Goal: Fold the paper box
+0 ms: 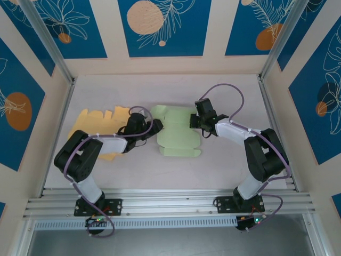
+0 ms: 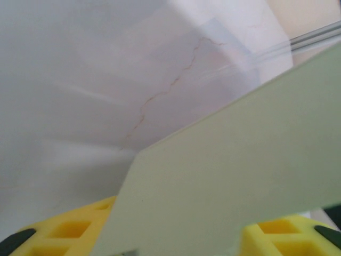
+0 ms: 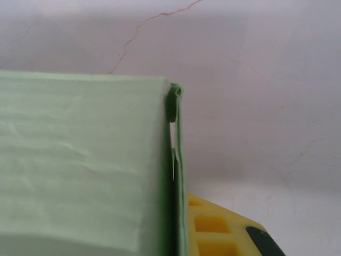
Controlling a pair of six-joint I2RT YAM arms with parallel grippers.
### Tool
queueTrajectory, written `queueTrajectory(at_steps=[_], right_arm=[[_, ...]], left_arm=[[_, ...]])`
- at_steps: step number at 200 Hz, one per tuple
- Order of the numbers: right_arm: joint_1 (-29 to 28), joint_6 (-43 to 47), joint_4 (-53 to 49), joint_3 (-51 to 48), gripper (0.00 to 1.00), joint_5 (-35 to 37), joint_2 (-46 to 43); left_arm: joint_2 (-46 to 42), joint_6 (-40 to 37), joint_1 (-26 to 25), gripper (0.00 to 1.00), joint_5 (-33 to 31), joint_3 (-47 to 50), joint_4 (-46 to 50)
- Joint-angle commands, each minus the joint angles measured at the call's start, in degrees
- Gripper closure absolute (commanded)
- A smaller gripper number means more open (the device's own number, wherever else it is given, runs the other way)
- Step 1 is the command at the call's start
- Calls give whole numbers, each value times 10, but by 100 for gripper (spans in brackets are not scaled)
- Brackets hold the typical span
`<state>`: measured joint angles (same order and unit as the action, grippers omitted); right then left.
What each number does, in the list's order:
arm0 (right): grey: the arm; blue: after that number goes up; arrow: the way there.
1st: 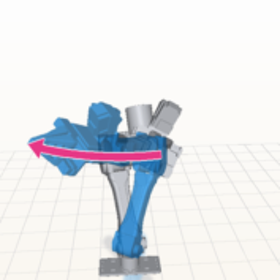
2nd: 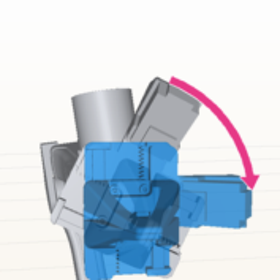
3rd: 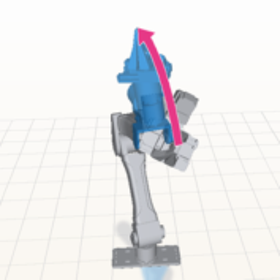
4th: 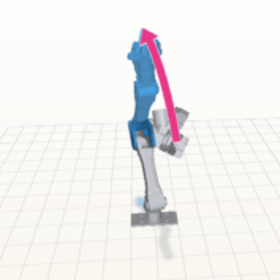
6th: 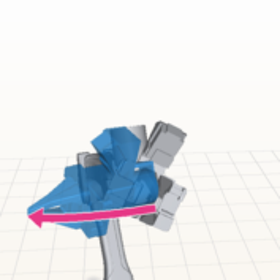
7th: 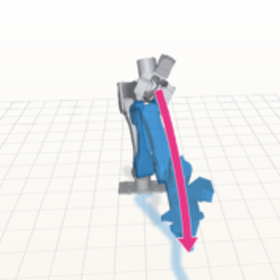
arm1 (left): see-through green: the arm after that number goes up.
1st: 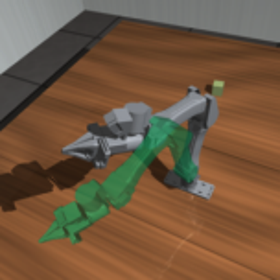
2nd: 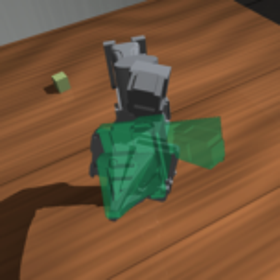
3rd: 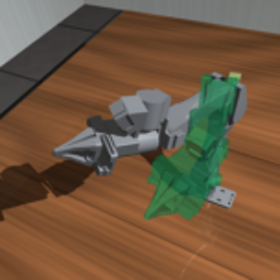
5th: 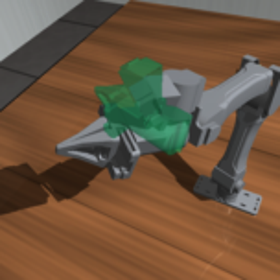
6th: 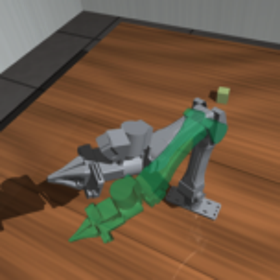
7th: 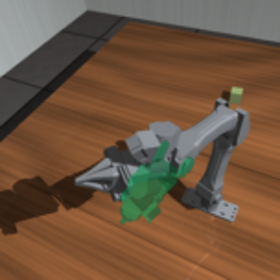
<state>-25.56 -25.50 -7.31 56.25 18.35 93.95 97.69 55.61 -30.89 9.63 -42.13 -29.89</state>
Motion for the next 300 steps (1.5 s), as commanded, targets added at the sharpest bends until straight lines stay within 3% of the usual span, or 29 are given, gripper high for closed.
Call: queueTrajectory(at_steps=[1, 82, 169, 203, 277, 300], right_arm=[[-5, 0, 4, 11, 100, 18, 8], [-8, 2, 1, 14, 100, 25, 22], [-25, 5, -1, 21, 100, 31, 38], [-27, 4, -2, 22, 100, 32, 42], [-23, -3, -11, 22, 100, 43, 44], [-21, -7, -11, 19, 100, 47, 41]], left_arm=[[-9, 2, -3, 52, -3, -12, -24], [-12, 5, -5, 64, 21, -22, -66], [47, 32, -26, 69, 54, -55, -121], [53, 29, -30, 57, 53, -59, -124], [-17, -26, -22, 57, 26, -6, -80], [-49, -47, -15, 47, 25, 17, -54]])
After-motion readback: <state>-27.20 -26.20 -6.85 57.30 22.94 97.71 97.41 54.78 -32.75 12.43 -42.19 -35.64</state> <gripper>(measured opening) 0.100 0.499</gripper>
